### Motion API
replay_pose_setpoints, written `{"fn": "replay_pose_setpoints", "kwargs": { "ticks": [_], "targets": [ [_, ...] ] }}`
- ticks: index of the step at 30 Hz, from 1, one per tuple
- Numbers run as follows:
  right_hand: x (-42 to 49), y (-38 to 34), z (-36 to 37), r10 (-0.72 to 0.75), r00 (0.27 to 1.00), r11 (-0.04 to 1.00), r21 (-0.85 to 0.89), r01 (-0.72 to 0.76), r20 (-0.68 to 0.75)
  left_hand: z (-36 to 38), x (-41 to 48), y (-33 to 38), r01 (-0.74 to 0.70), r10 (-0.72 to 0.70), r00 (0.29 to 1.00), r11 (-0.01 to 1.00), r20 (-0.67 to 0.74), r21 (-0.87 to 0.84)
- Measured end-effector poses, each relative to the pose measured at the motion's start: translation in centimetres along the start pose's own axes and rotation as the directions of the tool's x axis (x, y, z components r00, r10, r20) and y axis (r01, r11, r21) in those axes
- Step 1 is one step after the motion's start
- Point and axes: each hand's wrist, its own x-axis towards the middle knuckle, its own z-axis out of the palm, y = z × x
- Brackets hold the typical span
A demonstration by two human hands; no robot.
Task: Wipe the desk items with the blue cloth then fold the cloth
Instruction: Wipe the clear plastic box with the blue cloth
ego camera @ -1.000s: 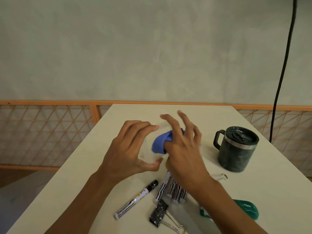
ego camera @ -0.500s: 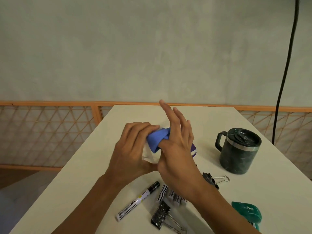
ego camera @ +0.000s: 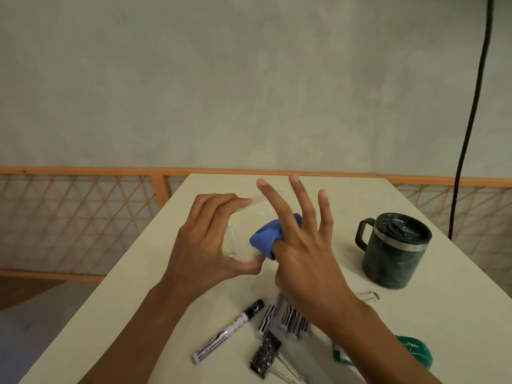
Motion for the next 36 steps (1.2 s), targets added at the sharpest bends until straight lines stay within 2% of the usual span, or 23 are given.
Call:
{"fn": "replay_pose_setpoints", "kwargs": {
  "ticks": [2,4,14,19,20,22,25,29,33,36],
  "targets": [
    [0.1,1.2,-0.4,0.067,0.998,0.992,-0.111,-0.064,0.020,-0.4,0.1,0.2,0.019,-0.019,1.000,1.000,-0.010,-0.009],
    [-0.1,2.2,-0.4,0.114,0.993,0.982,-0.152,-0.109,0.021,-0.5,0.4,0.5,0.032,-0.033,0.999,0.999,-0.018,-0.032],
    [1.3,2.8,-0.8,0.204,0.975,0.977,0.079,-0.198,-0.086,0.2,0.3,1.8,0.051,-0.045,0.998,0.988,0.043,-0.148],
    [0.4,1.0,-0.3,0.069,0.995,0.948,0.316,-0.044,-0.069,0.4,0.2,1.9,0.048,-0.040,0.998,0.974,0.037,-0.222],
    [0.1,1.1,-0.2,0.090,0.994,0.931,0.359,-0.061,-0.064,0.1,0.2,1.9,0.055,-0.049,0.998,0.971,0.031,-0.231],
    [-0.1,1.9,-0.5,0.237,0.970,0.859,0.479,-0.183,-0.055,-0.6,0.4,1.9,0.080,-0.079,0.997,0.969,0.013,-0.232],
    [-0.2,2.7,-0.9,0.382,0.923,0.732,0.597,-0.329,0.040,-1.2,0.7,2.6,0.122,-0.118,0.992,0.945,0.033,-0.304],
    [-0.3,3.4,-0.5,0.433,0.874,0.622,0.629,-0.466,0.220,-1.8,0.9,3.5,0.270,-0.210,0.962,0.801,0.172,-0.534],
    [0.0,5.6,-1.0,0.419,0.837,0.557,0.628,-0.543,0.352,-2.1,1.2,2.9,0.316,-0.169,0.947,0.656,0.275,-0.685],
    [0.2,6.4,-1.4,0.365,0.820,0.425,0.704,-0.568,0.441,-2.3,1.2,2.3,0.376,-0.112,0.916,0.574,0.386,-0.727]
  ]
}}
